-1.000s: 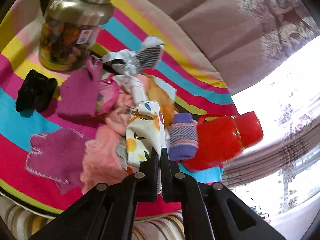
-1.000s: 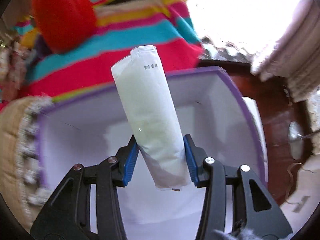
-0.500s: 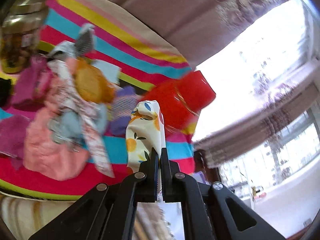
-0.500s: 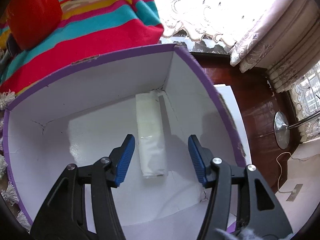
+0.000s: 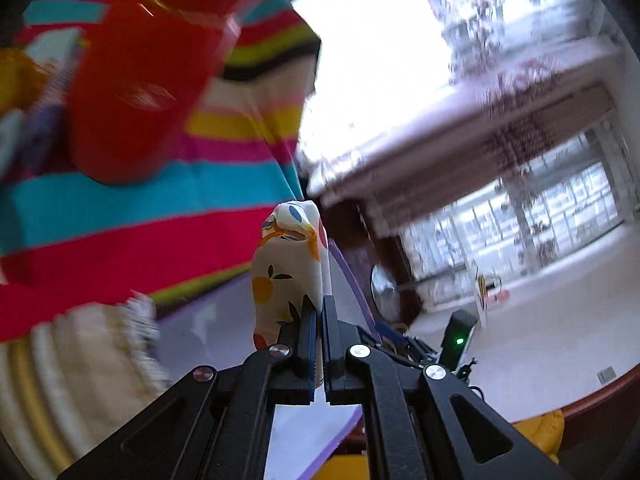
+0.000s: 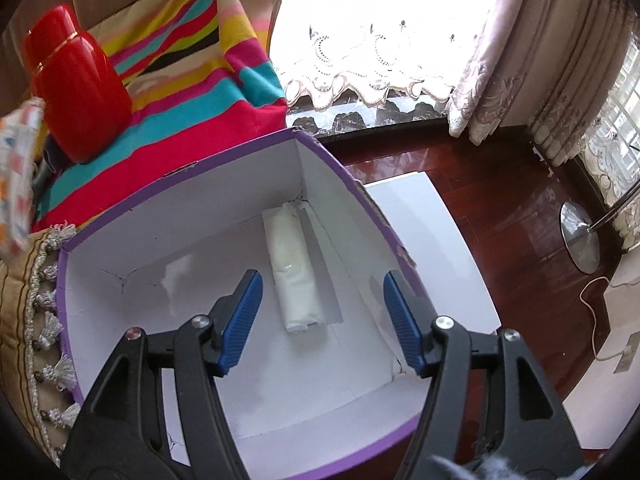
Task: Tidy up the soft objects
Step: 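Carry both items into the white box and open both grippers, then move both grippers back over the pile of soft items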
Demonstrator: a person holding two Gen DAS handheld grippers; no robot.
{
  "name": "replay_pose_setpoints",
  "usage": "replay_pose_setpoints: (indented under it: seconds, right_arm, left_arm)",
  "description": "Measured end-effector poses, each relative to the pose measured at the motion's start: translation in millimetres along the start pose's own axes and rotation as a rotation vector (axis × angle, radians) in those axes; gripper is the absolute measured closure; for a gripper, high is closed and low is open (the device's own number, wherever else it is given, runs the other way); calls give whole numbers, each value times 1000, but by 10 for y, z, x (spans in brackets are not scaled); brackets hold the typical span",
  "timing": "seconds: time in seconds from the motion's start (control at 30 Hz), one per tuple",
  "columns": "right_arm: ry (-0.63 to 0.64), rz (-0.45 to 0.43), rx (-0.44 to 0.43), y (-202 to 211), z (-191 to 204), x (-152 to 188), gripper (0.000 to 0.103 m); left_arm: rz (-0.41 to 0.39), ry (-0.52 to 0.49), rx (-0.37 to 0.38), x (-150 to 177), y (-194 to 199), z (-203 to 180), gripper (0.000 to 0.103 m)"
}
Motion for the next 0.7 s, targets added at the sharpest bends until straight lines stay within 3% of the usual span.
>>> replay_pose_setpoints:
  seconds: [0.23,0.5,0.6,0.67,0.7]
  right_arm:
    - [-15,-28,-40,54,-17,42,36]
    - [-34,-67,-74,131,78,2,36]
    - [-24,-85,-82,166,178,-20,30]
    - [-10,-103,-66,209,259,-41,28]
    - [7,-119,-63,252,339,-63,27]
  left_arm:
    - [136,-25,-19,150,-703,-267,101]
    - [178,-100,-60,200,-988,-372,95]
    - [160,-120,-69,188,-908,-399,74]
    - [129,-139,-92,161,-800,-380,54]
    - [115,-150,-106,139,-746,-382,52]
Point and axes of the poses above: each gripper's, at about its wrist camera, not at the fingertips, and y roughly against the way its jaws point, z to its left, x to its underside, the point moved 10 cm from there along -y, roughly the way its jaws point, and after that the axes turned 11 degrees about z, right-handed, at the moved point
